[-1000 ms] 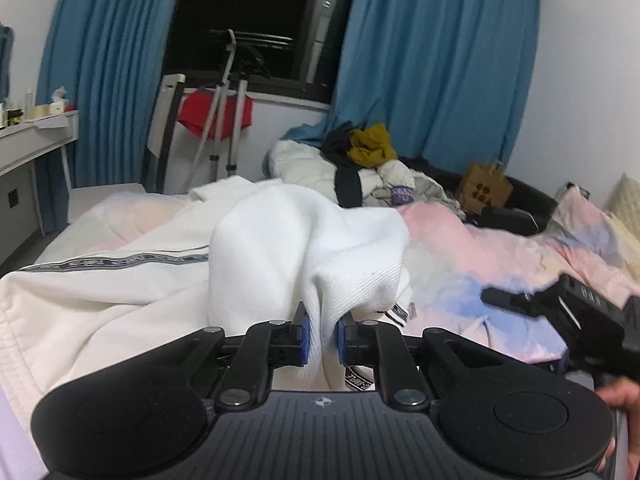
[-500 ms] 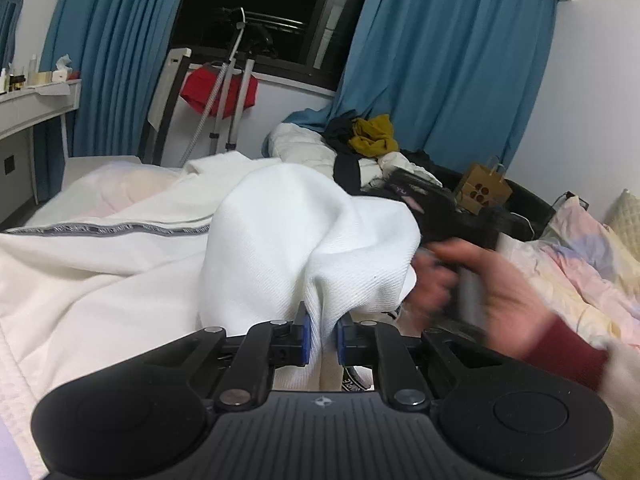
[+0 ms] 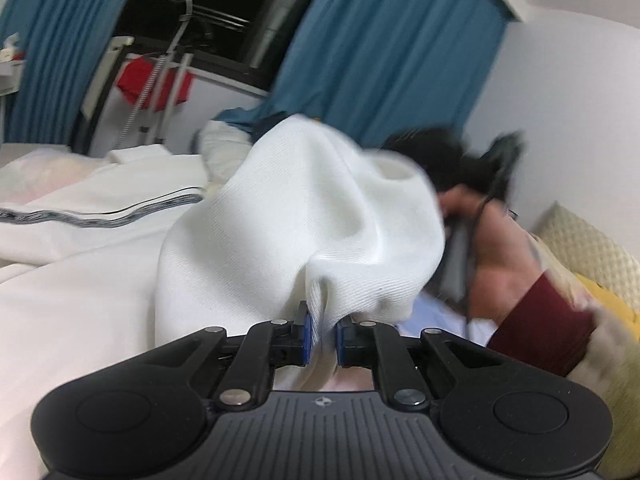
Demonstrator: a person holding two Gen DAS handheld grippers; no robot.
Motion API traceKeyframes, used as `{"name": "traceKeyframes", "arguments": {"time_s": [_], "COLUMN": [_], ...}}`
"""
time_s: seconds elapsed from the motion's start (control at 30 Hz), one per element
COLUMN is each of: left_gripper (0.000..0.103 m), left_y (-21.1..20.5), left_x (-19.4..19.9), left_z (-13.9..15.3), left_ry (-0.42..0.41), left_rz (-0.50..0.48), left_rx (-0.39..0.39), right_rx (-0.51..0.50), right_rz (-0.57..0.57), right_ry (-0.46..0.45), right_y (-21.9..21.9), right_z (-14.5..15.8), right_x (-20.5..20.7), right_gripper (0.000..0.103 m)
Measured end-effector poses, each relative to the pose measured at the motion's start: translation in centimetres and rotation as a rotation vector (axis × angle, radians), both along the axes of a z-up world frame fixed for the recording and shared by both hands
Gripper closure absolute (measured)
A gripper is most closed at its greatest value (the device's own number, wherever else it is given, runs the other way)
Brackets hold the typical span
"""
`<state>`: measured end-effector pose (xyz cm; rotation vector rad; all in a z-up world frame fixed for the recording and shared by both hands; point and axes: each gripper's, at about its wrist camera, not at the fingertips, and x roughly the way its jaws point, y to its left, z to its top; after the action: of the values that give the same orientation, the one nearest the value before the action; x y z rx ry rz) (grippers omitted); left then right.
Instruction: Fold clothes
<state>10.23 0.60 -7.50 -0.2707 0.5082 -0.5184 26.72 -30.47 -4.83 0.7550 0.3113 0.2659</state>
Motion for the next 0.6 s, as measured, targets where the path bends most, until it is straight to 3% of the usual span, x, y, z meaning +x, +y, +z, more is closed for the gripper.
{"name": "traceKeyframes", "arguments": {"time_s": [0.13, 0.2, 0.27, 0.33, 0.47, 0.5, 0.57, 0.6], "left_gripper": [0.087, 0.086, 0.085, 0.084, 0.084, 0.084, 0.083, 0.083], "left_y": [-1.8, -2.9, -3.9, -4.9, -6.5, -6.8, -6.7, -6.6], "left_x": [-0.2, 0.1, 0.6, 1.0, 1.0, 0.9, 0.7, 0.6], "left_z": [-0.4, -0.9, -1.7, -2.9, -5.4, -5.9, -6.0, -6.0], "left_ry": [-0.013, -0.005, 0.027, 0.061, 0.119, 0.131, 0.135, 0.138], "left_rz": [-0.062, -0.09, -0.115, -0.159, -0.201, -0.206, -0.201, -0.198], "left_rx": [0.02, 0.028, 0.041, 0.069, 0.154, 0.176, 0.191, 0.198], "right_rx": [-0.17, -0.207, -0.211, -0.17, 0.013, 0.115, 0.305, 0.311], "right_rz": [-0.143, -0.209, -0.267, -0.333, -0.41, -0.421, -0.444, -0.444], "right_ry": [-0.265, -0.256, -0.119, 0.093, 0.47, 0.543, 0.572, 0.563], "right_y": [-4.3, -6.9, -9.8, -13.3, -18.0, -18.9, -20.0, -20.1], "right_z": [5.4, 5.4, 3.5, -0.2, -10.5, -12.9, -15.2, -15.1], "right_x": [-7.2, -10.1, -11.8, -13.2, -16.2, -16.9, -17.9, -17.8], "right_gripper": [0.097, 0.097, 0.097, 0.097, 0.097, 0.097, 0.097, 0.097]}}
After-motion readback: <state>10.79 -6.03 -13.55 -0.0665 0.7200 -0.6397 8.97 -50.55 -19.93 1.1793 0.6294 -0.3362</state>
